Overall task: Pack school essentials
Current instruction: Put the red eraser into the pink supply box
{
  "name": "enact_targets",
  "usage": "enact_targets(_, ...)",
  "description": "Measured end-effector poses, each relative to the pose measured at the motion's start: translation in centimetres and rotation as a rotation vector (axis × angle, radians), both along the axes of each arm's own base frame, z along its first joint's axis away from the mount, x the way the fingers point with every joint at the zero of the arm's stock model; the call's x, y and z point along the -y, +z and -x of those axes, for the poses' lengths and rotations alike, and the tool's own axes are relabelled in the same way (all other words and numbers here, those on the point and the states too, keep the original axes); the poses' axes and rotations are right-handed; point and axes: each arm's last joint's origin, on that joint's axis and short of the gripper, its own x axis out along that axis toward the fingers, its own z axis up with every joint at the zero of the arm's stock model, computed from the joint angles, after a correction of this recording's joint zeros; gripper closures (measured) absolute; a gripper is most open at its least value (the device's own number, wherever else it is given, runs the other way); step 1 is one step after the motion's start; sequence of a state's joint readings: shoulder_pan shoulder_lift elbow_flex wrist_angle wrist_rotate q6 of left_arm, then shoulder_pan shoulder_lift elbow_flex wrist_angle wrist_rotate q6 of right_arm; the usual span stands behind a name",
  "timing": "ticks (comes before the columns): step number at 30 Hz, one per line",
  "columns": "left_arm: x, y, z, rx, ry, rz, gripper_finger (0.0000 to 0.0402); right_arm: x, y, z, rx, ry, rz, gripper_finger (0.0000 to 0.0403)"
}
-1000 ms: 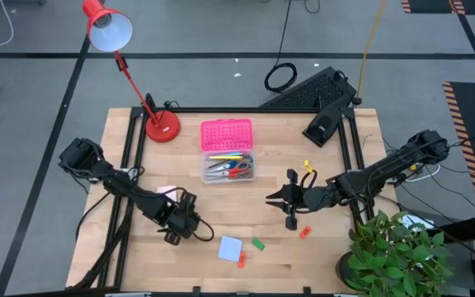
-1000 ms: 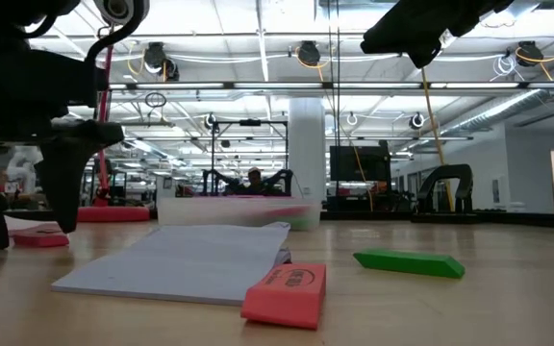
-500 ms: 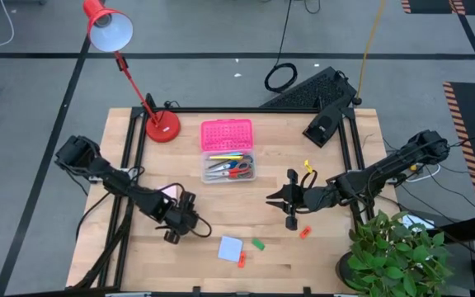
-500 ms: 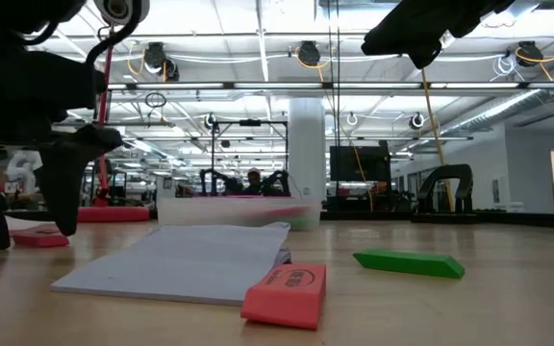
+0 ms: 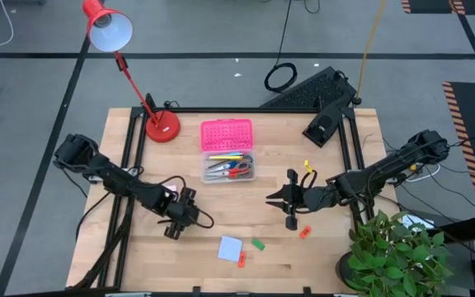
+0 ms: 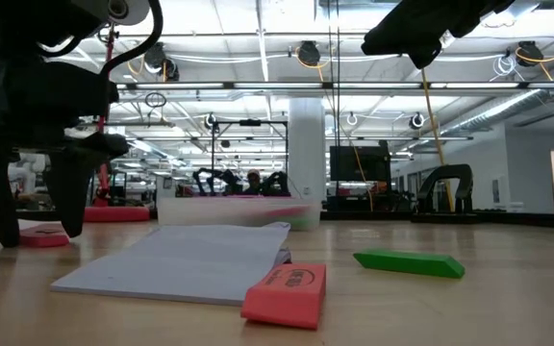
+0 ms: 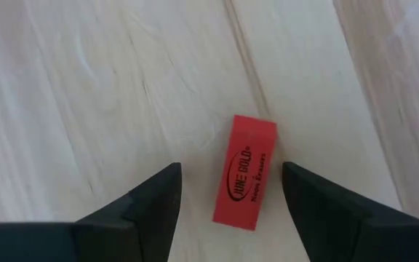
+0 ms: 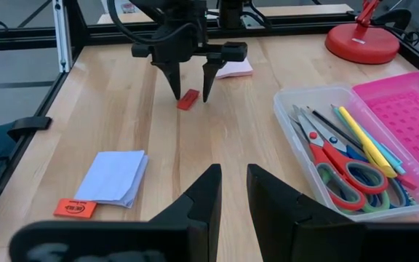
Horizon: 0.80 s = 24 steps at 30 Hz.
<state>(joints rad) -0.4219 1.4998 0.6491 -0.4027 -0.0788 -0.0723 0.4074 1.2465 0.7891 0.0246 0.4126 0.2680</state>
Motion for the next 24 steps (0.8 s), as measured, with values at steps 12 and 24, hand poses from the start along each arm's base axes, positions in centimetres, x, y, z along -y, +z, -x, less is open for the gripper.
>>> enact_targets(12,-0.5,-1.2,0.7,0.007,0.017,0.038,0.0172,0.0,0.0,0.0,0.0,0.0,0.0,0.0344)
enact_targets(24,-0.3,-1.2,0.6,0.02,0.002,0.07,0.0279,0.0,0.0,0.0,0.0,0.0,0.0,0.0344)
